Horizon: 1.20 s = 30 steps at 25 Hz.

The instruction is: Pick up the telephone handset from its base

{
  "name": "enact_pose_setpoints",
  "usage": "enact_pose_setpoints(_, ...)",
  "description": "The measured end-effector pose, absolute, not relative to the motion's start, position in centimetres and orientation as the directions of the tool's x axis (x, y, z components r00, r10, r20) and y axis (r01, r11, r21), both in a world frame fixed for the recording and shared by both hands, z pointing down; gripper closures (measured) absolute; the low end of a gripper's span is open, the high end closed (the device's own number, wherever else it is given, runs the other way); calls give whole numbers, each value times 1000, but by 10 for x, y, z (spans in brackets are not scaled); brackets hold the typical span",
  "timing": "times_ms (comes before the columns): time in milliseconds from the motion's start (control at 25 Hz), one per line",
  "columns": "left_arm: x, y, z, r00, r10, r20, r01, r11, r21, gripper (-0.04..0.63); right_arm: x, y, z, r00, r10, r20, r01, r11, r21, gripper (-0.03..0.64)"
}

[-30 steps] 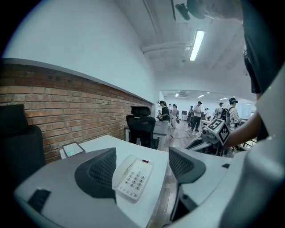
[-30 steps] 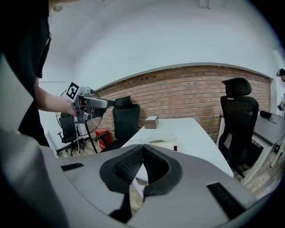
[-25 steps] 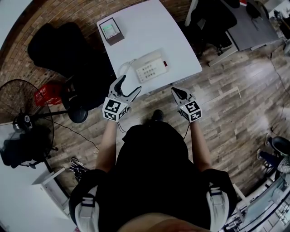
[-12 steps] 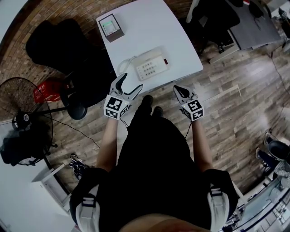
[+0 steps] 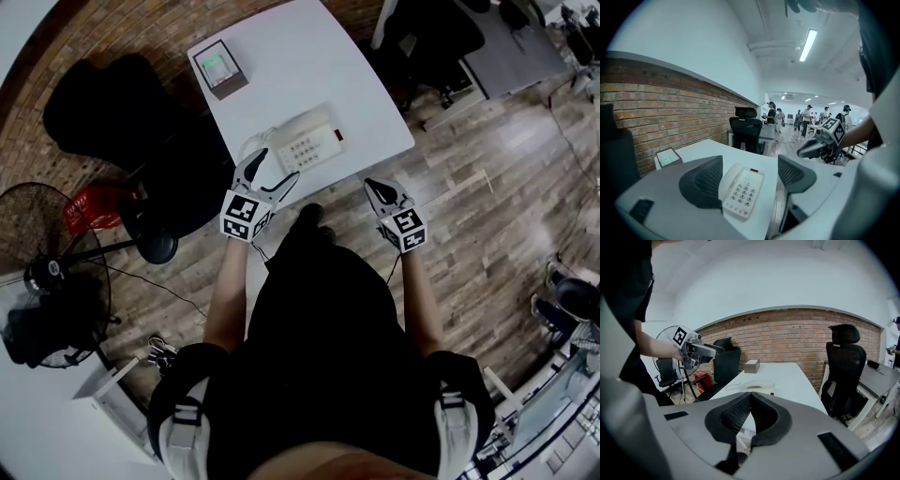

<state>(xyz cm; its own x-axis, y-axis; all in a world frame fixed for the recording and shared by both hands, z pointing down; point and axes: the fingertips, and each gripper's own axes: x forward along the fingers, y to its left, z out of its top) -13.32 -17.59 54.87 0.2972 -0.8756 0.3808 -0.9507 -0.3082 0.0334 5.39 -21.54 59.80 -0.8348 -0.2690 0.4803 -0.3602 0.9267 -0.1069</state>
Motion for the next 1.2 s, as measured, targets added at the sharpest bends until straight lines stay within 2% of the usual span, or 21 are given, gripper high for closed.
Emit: enact_pose_setpoints(1200, -172, -265, 608, 461, -746, 481, -863, -504, 46, 230, 14, -277, 611, -756, -393, 524, -506, 858, -87, 618)
